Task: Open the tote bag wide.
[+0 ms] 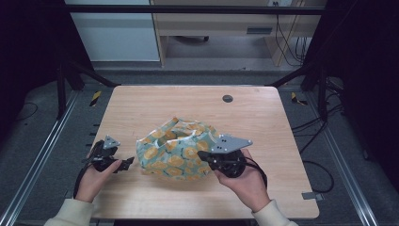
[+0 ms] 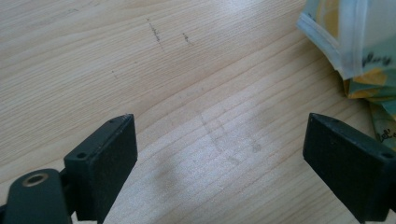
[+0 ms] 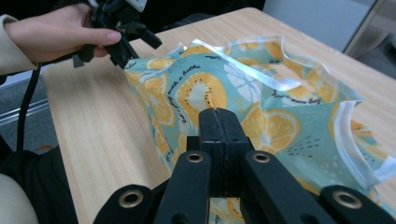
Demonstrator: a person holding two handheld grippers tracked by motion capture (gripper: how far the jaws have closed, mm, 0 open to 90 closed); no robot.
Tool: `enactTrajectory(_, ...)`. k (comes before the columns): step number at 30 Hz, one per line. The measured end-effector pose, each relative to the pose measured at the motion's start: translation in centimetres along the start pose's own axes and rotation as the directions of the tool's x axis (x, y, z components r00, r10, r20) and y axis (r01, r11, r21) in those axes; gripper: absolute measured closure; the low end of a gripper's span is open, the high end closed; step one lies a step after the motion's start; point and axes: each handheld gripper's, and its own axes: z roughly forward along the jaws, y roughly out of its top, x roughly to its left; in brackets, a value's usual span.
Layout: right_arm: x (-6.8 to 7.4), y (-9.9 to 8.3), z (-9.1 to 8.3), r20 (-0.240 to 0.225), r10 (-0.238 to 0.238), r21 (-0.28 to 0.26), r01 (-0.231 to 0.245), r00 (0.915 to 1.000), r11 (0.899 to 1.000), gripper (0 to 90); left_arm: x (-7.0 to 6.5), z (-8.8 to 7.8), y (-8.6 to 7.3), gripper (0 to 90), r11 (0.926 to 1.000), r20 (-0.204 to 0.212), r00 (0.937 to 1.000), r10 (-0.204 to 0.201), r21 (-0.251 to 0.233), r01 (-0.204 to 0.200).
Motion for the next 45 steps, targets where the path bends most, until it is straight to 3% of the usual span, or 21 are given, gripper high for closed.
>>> enactTrajectory(9, 0.1, -2.7, 1.5, -0.003, 0.036, 0.060, -0.035, 0.9994, 0.998, 90.0, 0.1, 0.0, 0.0, 9.9, 1.0000, 0.003, 1.0000, 0.000, 0.004, 0.000)
enactTrajectory(21, -0.5, -3.3, 1.5, 0.021, 0.058, 0.070, -0.060, 0.9981, 0.996, 89.4, 0.2, -0.4, 0.3, 11.3, 1.0000, 0.003, 1.0000, 0.002, -0.008, -0.002)
enactTrajectory(24, -0.6, -3.4, 1.6, 0.022, 0.058, 0.080, -0.059, 0.9981, 0.995, 89.8, 0.3, -1.5, 1.4, 14.7, 0.9987, -0.011, 0.9997, 0.021, -0.046, -0.021)
enactTrajectory(27, -0.7, -3.5, 1.7, 0.020, 0.057, 0.091, -0.059, 0.9982, 0.994, 89.8, 0.1, -2.7, 3.1, 19.2, 0.9962, 0.015, 0.9995, 0.030, -0.083, -0.028)
enactTrajectory(30, -0.6, -3.5, 1.9, 0.018, 0.055, 0.092, -0.056, 0.9983, 0.994, 89.8, -0.5, -3.1, 4.9, 20.6, 0.9941, 0.048, 0.9960, 0.075, -0.082, -0.071)
enactTrajectory(34, -0.5, -3.6, 2.2, 0.015, 0.053, 0.098, -0.054, 0.9985, 0.994, 89.8, -1.6, -3.2, 7.4, 22.4, 0.9884, 0.076, 0.9890, 0.126, -0.094, -0.119)
enactTrajectory(36, -0.5, -3.6, 2.2, 0.012, 0.053, 0.101, -0.054, 0.9985, 0.993, 89.8, -2.4, -3.1, 8.8, 22.5, 0.9831, 0.102, 0.9809, 0.166, -0.096, -0.156)
enactTrajectory(41, -0.6, -3.7, 2.2, 0.010, 0.051, 0.108, -0.052, 0.9986, 0.993, 89.8, -4.4, -1.7, 11.3, 24.9, 0.9611, 0.133, 0.9519, 0.276, -0.044, -0.273)
enactTrajectory(42, -0.6, -3.7, 2.2, 0.010, 0.052, 0.108, -0.053, 0.9986, 0.993, 89.8, -4.4, -1.7, 11.3, 25.1, 0.9611, 0.133, 0.9519, 0.276, -0.044, -0.273)
enactTrajectory(43, -0.6, -3.8, 2.2, 0.009, 0.052, 0.108, -0.053, 0.9986, 0.993, 89.8, -5.1, -0.9, 11.9, 26.3, 0.9525, 0.149, 0.9410, 0.304, -0.023, -0.304)
enactTrajectory(45, -0.6, -3.8, 2.1, 0.009, 0.053, 0.107, -0.053, 0.9986, 0.993, 89.7, -5.8, -0.1, 12.4, 29.0, 0.9400, 0.161, 0.9278, 0.336, 0.002, -0.341)
